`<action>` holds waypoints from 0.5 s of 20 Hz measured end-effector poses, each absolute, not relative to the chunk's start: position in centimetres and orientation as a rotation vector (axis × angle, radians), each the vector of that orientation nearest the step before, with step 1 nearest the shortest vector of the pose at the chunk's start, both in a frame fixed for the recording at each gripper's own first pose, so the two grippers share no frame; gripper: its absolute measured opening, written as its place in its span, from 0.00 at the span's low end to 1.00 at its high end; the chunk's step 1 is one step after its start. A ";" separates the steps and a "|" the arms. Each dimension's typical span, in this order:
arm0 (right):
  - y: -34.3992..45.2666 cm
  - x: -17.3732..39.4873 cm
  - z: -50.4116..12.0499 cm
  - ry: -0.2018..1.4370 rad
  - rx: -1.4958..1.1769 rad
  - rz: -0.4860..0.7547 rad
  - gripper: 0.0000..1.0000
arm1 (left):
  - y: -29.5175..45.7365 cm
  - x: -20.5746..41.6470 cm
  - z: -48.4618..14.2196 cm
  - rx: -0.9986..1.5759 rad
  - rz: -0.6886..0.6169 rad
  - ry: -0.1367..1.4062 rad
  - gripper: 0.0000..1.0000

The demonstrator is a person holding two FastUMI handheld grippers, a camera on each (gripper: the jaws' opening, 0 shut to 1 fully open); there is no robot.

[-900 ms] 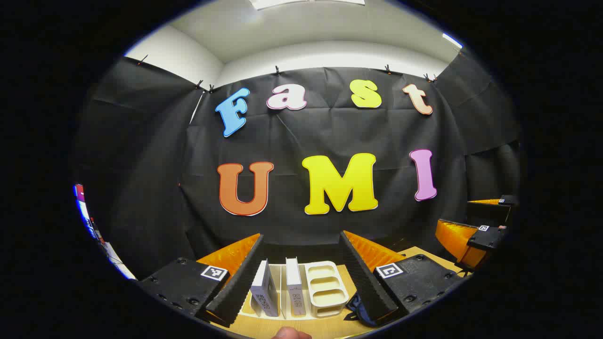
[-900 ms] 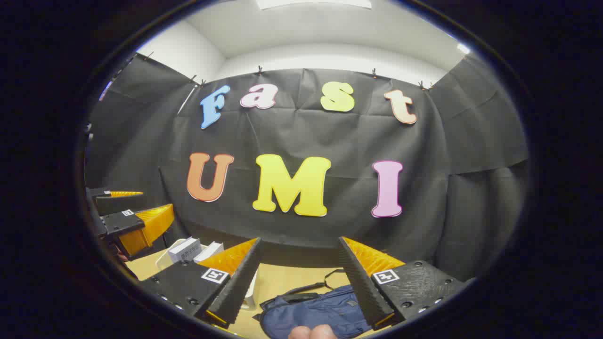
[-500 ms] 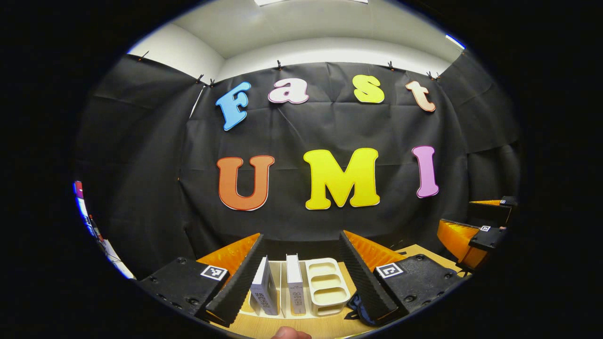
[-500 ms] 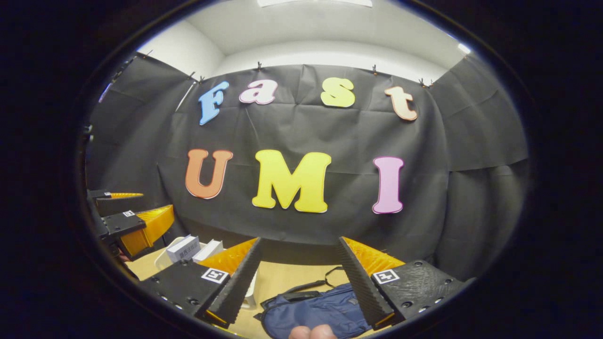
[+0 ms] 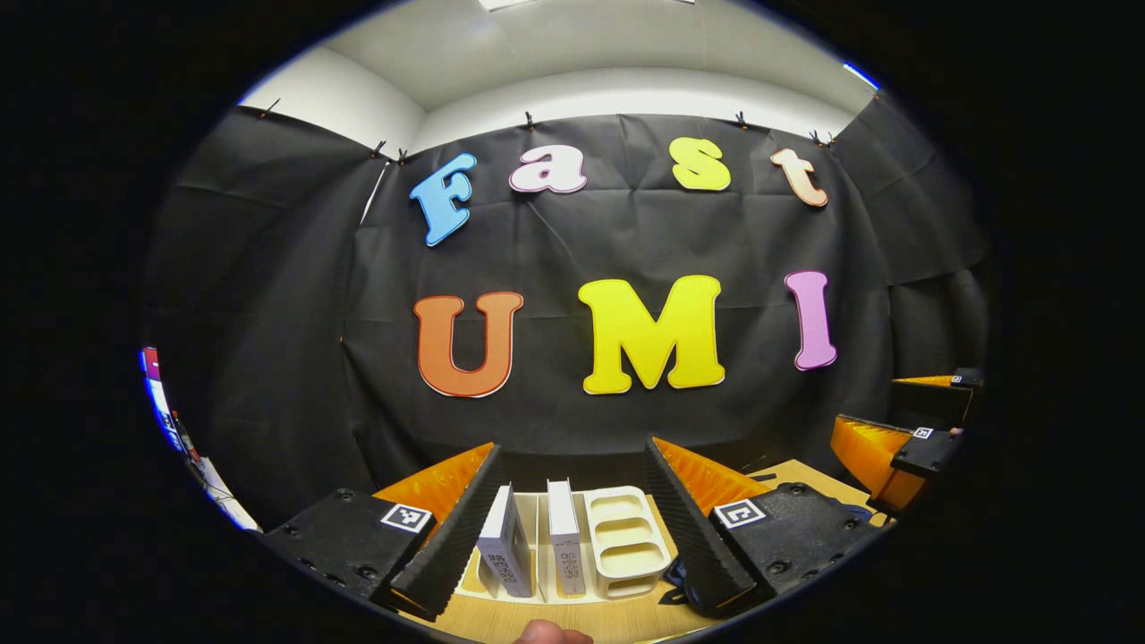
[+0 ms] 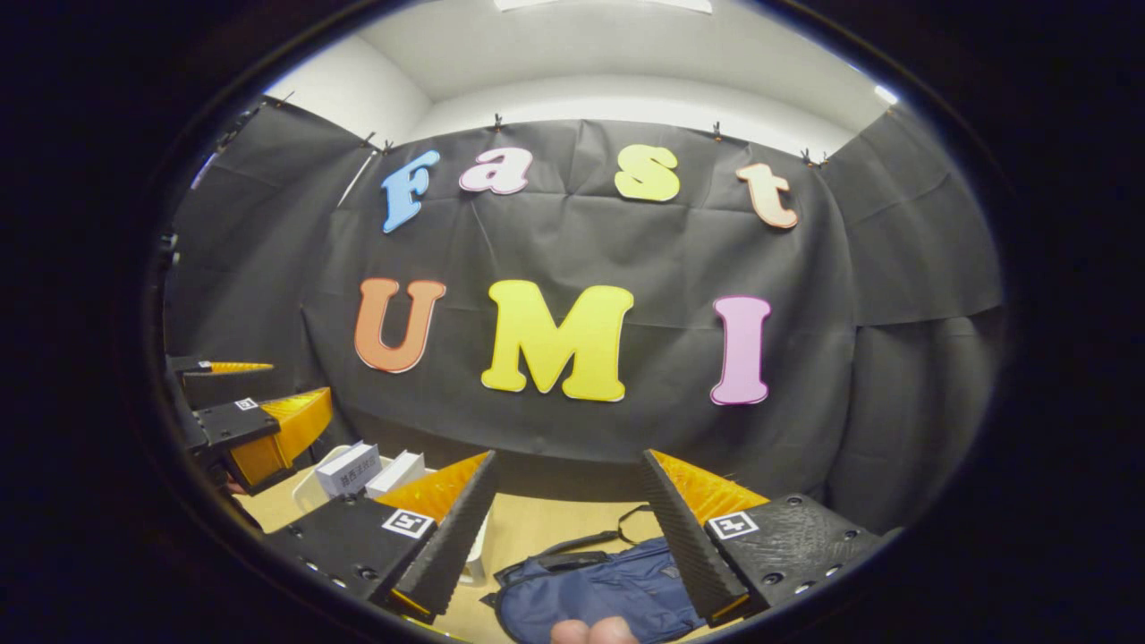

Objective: Open the schoolbag, grab two books from the bookshelf and put them into the schoolbag.

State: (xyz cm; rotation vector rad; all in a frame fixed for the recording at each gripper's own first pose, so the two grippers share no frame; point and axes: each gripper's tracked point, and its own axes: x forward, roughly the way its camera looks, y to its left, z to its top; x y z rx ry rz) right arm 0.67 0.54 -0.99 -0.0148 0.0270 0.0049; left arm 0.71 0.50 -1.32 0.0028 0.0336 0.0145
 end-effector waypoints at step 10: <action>0.6 0.3 -6.5 0.114 -0.052 0.031 0.98 | 0.2 -0.2 -1.3 0.013 0.018 0.029 0.98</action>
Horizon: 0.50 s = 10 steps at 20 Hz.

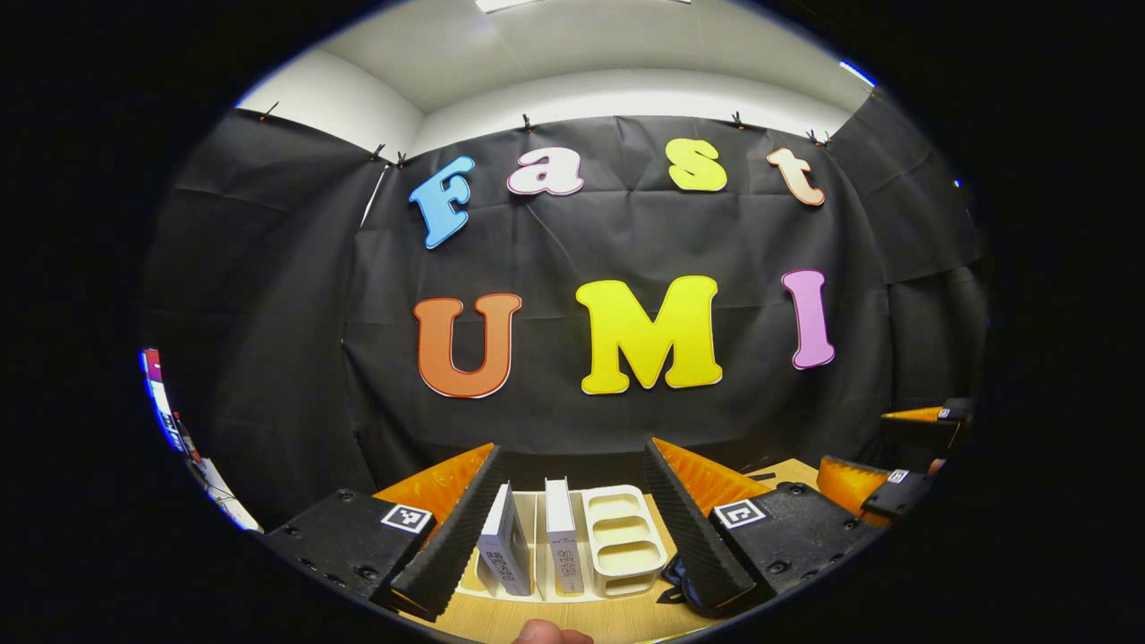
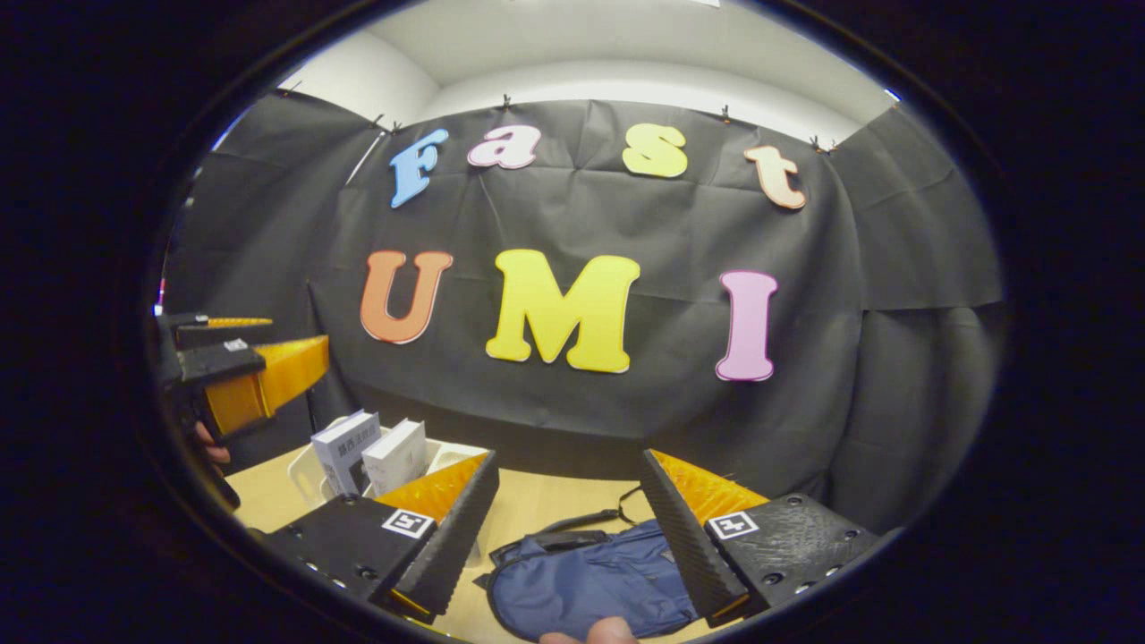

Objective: Open the schoolbag, grab two books from the bookshelf and put them into the schoolbag.

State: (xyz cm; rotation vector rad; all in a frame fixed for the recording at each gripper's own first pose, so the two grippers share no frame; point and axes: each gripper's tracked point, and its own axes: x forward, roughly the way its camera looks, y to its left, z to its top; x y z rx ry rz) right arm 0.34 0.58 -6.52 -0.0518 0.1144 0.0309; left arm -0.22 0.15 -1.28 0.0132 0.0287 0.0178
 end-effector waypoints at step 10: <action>3.2 -1.0 -22.1 0.386 -0.145 0.126 0.96 | 1.7 -1.1 -1.7 0.032 0.047 0.049 0.98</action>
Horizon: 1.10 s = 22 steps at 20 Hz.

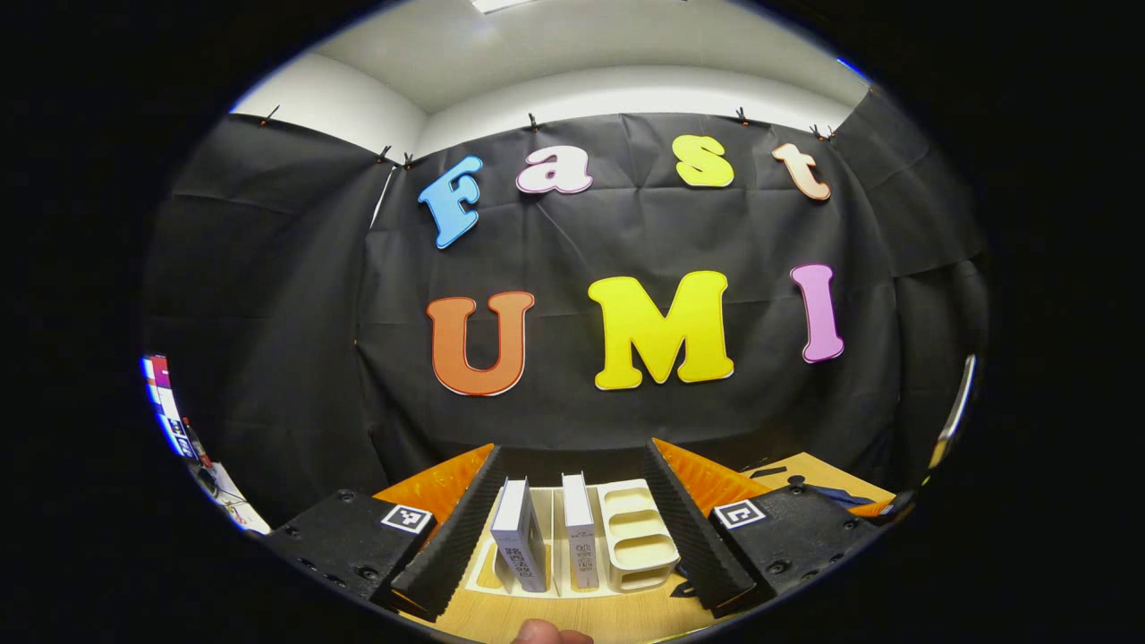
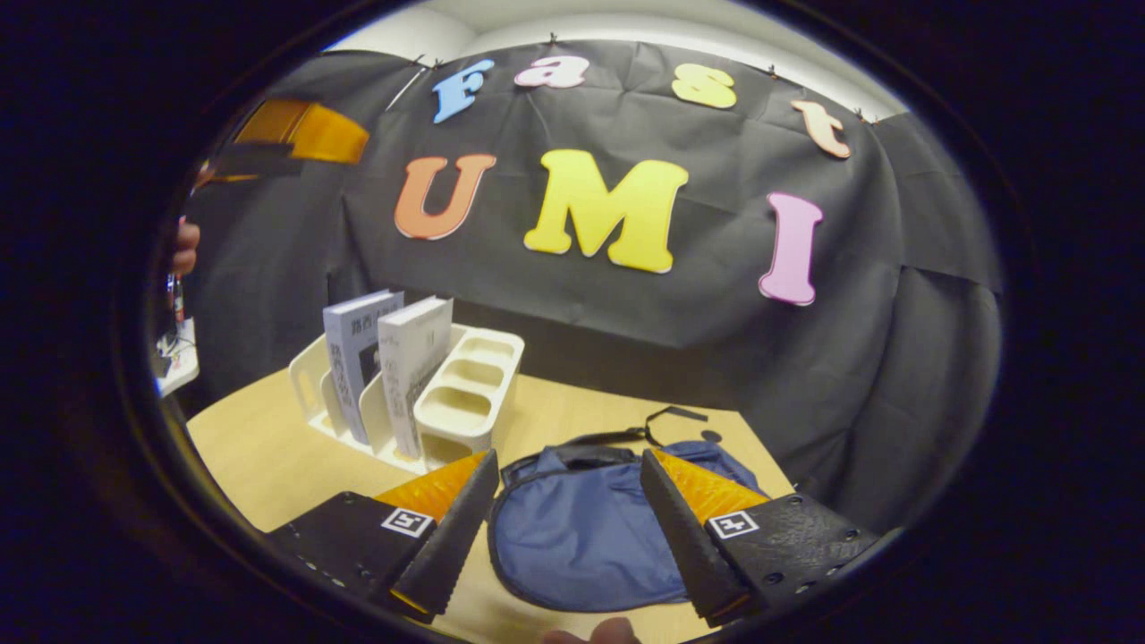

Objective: Open the schoolbag, grab two books from the bookshelf and put them into the schoolbag.

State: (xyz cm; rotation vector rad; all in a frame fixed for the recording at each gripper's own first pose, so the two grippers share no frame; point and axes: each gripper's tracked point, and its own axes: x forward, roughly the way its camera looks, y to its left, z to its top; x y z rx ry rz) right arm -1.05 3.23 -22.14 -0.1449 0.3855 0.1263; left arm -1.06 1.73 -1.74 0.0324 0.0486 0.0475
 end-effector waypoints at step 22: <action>4.5 -0.7 -40.7 0.698 -0.272 0.147 0.96 | 3.7 -3.2 -3.7 0.102 0.105 0.150 0.98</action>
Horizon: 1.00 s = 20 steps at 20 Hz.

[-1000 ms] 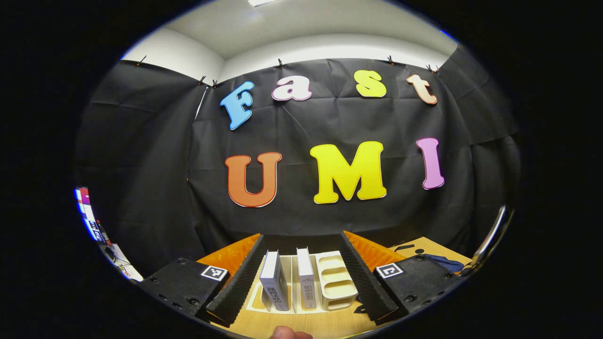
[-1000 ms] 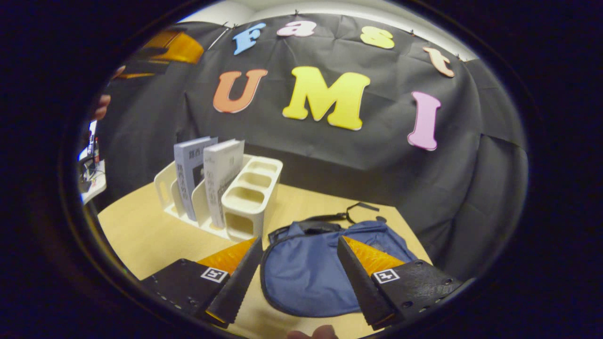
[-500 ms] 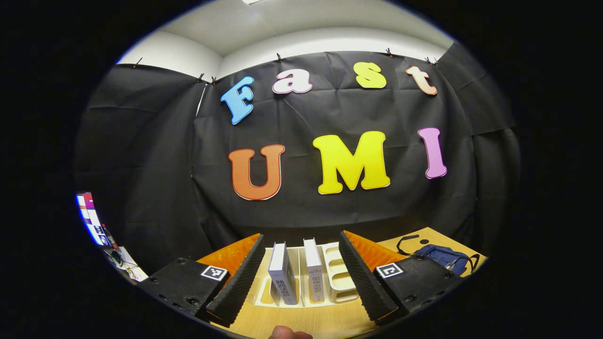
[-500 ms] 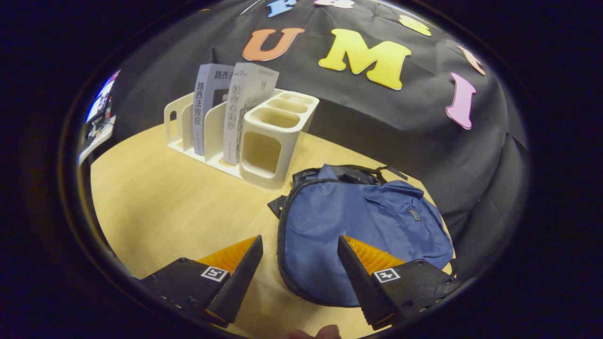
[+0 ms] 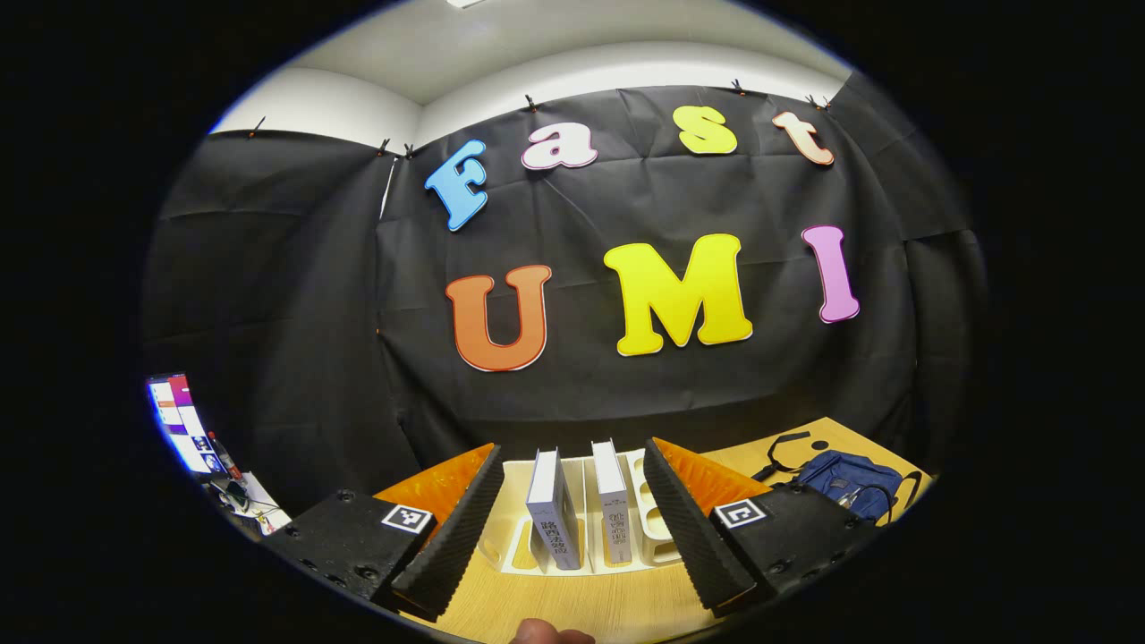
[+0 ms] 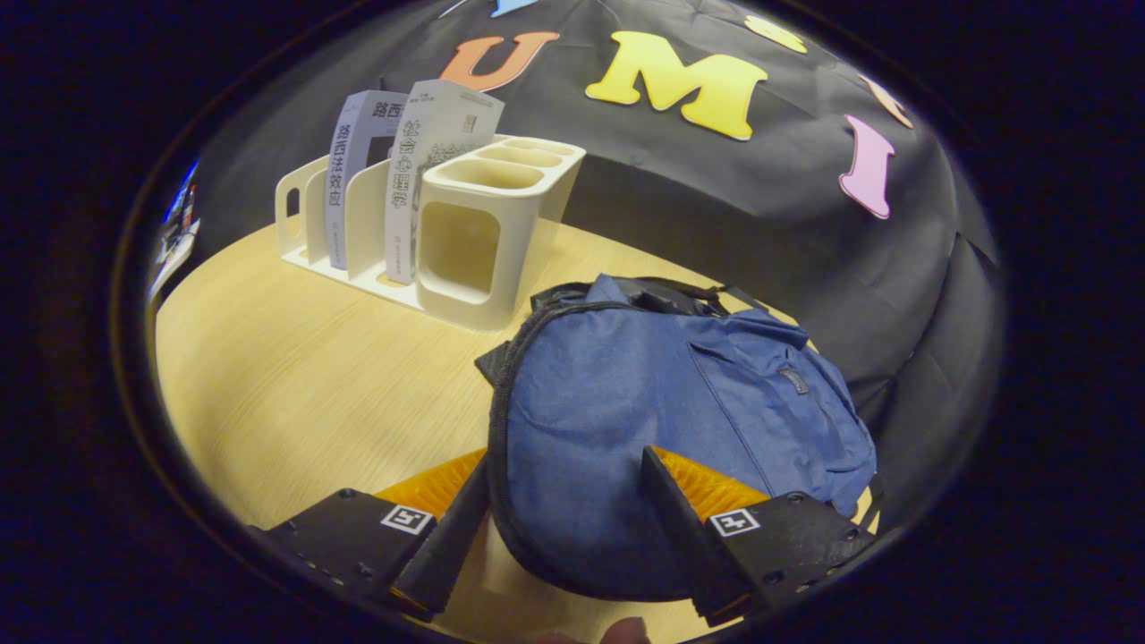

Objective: Open the schoolbag, grab two books from the bookshelf and put them into the schoolbag.

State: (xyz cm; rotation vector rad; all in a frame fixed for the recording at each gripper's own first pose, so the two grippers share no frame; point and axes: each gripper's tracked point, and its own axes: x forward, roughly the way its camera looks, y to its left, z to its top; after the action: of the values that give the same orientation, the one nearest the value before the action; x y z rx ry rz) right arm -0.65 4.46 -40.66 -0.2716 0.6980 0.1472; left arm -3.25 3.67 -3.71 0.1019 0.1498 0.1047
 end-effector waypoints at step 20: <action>0.7 1.8 -26.6 0.649 -0.071 0.166 0.00 | 5.1 1.6 -4.7 0.030 0.117 0.188 0.99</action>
State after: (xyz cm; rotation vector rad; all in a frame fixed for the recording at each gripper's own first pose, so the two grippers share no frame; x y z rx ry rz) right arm 1.82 0.69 -26.56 -0.0710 0.6493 0.1655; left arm 1.60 5.14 -4.70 0.0302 0.1879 0.1171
